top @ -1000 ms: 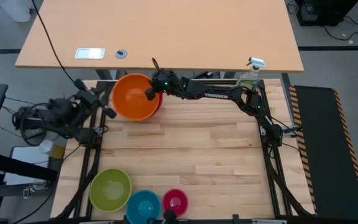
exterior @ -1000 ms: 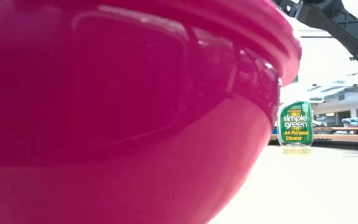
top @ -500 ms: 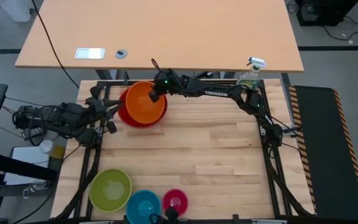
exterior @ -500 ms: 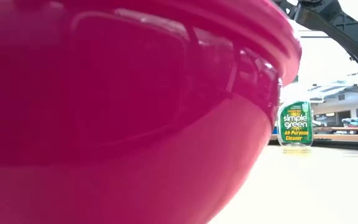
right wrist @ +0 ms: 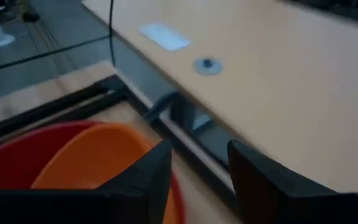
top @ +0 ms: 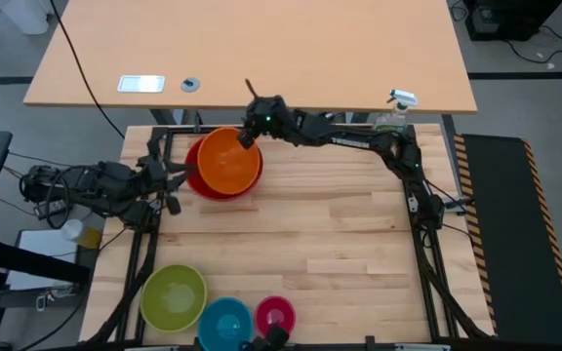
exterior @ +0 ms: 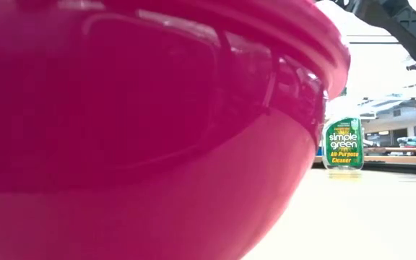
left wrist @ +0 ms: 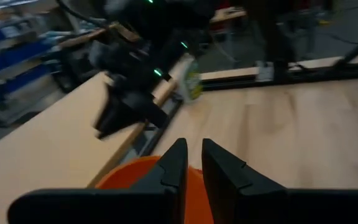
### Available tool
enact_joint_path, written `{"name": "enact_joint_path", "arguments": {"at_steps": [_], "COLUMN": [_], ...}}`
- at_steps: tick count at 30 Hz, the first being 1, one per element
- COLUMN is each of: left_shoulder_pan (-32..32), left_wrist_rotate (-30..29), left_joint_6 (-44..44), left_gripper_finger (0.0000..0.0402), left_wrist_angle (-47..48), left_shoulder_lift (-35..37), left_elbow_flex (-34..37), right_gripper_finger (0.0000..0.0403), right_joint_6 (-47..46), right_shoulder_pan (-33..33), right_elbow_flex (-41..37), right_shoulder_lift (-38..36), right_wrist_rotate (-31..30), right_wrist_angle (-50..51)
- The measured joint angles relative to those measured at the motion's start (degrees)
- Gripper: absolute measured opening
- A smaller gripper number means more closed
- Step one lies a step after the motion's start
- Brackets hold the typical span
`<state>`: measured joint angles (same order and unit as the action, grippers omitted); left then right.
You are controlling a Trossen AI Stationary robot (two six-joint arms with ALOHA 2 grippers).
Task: Nest bowls inside each other by size order
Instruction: Stack the orange bowl on top of the red bowl
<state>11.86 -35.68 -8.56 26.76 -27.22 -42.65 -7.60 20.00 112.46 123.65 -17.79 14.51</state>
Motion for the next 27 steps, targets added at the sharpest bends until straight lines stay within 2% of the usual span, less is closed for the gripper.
{"name": "enact_joint_path", "arguments": {"at_steps": [5,8,12,16,27], "left_shoulder_pan": [0.0,-0.1,-0.1,0.0,0.0], "left_wrist_rotate": [2.2,2.3,2.4,2.4,2.4], "left_joint_6": [0.6,0.9,1.6,3.2,4.0], "left_gripper_finger": [0.0050,0.0050,0.0050,0.0050,0.0050], "left_wrist_angle": [1.3,2.2,2.2,2.9,4.0], "left_shoulder_lift": [-0.1,-0.2,-0.5,-0.8,-2.8], "left_elbow_flex": [0.0,0.0,0.0,0.0,0.0], "right_gripper_finger": [0.0165,0.0165,0.0165,0.0165,0.0165], "right_joint_6": [-0.2,-1.7,-0.9,-0.8,-0.8], "right_shoulder_pan": [-0.8,-1.2,-1.6,-1.6,-2.5], "right_elbow_flex": [-0.1,-0.1,-1.0,-1.5,-3.5], "right_shoulder_lift": [-2.5,-2.5,-0.7,0.9,0.9], "right_wrist_rotate": [2.5,1.1,-3.9,-3.4,-1.8], "right_wrist_angle": [11.0,15.3,13.1,9.7,10.4]}}
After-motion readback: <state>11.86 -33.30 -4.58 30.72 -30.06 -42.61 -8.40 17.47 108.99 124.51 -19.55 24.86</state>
